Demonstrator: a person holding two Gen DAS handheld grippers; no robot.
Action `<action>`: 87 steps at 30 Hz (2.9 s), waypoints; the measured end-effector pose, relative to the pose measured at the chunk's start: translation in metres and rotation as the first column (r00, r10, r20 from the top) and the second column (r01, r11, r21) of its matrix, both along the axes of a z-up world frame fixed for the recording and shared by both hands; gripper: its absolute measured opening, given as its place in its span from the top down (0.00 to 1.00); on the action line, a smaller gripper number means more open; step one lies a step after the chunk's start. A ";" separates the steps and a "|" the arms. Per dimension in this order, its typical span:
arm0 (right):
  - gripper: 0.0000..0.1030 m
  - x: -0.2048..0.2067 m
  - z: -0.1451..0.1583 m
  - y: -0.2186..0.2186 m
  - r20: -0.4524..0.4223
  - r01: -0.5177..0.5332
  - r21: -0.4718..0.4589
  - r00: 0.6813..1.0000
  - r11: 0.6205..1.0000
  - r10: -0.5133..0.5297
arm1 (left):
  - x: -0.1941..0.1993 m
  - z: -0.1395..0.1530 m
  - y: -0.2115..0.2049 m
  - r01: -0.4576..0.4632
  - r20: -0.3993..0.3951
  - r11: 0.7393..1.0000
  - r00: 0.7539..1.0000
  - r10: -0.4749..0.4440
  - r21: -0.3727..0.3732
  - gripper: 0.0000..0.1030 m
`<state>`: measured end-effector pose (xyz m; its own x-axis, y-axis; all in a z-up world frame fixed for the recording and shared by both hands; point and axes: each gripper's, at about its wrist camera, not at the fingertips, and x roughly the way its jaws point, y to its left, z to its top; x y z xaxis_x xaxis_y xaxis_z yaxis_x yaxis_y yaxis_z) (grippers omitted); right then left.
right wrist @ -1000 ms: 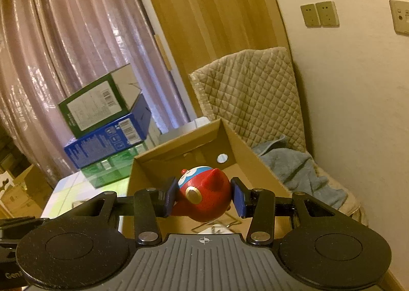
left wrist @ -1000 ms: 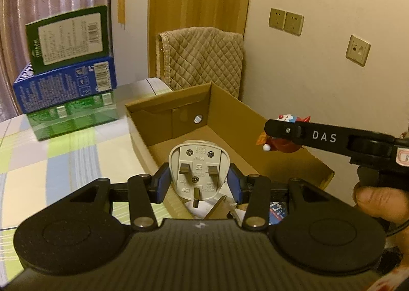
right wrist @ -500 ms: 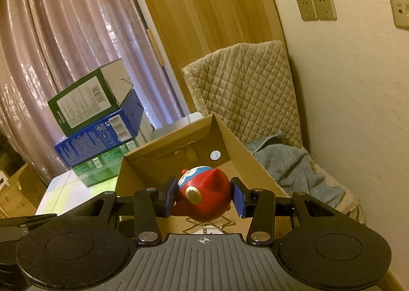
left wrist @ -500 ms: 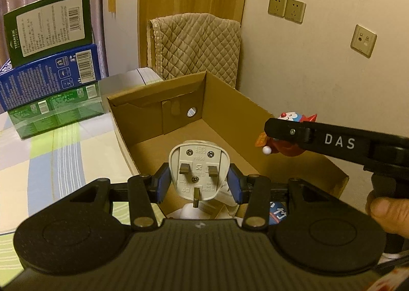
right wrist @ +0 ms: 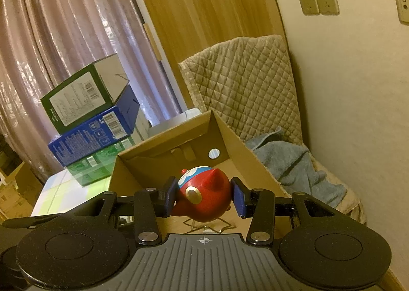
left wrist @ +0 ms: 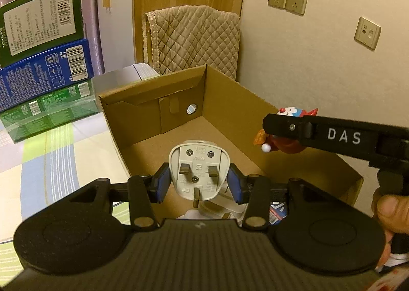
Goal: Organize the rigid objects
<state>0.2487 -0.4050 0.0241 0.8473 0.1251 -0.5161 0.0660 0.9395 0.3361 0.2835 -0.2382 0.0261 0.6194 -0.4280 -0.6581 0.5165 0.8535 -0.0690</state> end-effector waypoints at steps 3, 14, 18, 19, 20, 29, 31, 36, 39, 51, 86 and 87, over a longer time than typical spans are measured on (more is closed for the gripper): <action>0.59 0.003 -0.003 -0.002 -0.011 0.006 0.003 1.000 1.000 -0.005 | 0.005 -0.004 -0.003 0.006 -0.003 1.000 1.000 -0.006 0.004 0.59; 0.59 0.008 -0.010 -0.009 -0.039 0.011 0.005 0.999 1.000 -0.011 | 0.013 -0.017 -0.007 0.000 0.007 1.000 1.000 0.000 0.012 0.46; 0.59 0.008 -0.012 -0.008 -0.053 -0.003 0.005 0.999 1.000 0.003 | 0.009 -0.005 0.005 -0.041 0.031 0.999 0.999 0.041 -0.021 0.46; 0.59 0.009 -0.013 -0.007 -0.058 -0.005 -0.001 0.998 1.000 0.005 | 0.008 -0.003 0.009 -0.053 0.036 0.998 0.998 0.054 -0.028 0.45; 0.59 0.009 -0.013 -0.006 -0.064 -0.006 -0.009 0.998 1.000 0.006 | 0.006 0.000 0.013 -0.064 0.040 0.997 0.997 0.065 -0.035 0.45; 0.59 0.012 -0.020 -0.002 -0.083 -0.016 -0.054 0.996 0.998 0.011 | -0.013 0.014 0.044 -0.114 0.038 0.992 0.993 0.116 -0.062 0.30; 0.59 0.011 -0.019 -0.002 -0.077 -0.018 -0.051 0.997 0.999 0.014 | -0.019 0.014 0.049 -0.124 0.033 0.990 0.991 0.127 -0.069 0.25; 0.51 -0.005 -0.009 -0.003 -0.025 -0.019 -0.032 1.000 0.999 0.018 | -0.038 0.018 0.063 -0.163 0.041 0.983 0.985 0.167 -0.083 0.15; 0.32 -0.021 0.001 -0.003 0.007 -0.019 -0.009 1.000 1.000 0.019 | -0.053 0.021 0.067 -0.196 0.058 0.978 0.978 0.200 -0.065 0.09; 0.13 -0.108 0.044 0.008 -0.038 -0.108 -0.012 0.993 0.994 0.108 | -0.125 0.055 0.083 -0.274 0.008 0.958 0.961 0.275 -0.090 0.04; 0.09 -0.285 0.042 0.024 -0.141 -0.251 -0.148 0.963 0.957 0.231 | -0.305 0.052 0.113 -0.368 -0.041 0.929 0.930 0.366 -0.039 0.03; 0.09 -0.285 0.041 0.025 -0.141 -0.254 -0.149 0.962 0.956 0.233 | -0.305 0.051 0.113 -0.370 -0.042 0.928 0.929 0.368 -0.036 0.03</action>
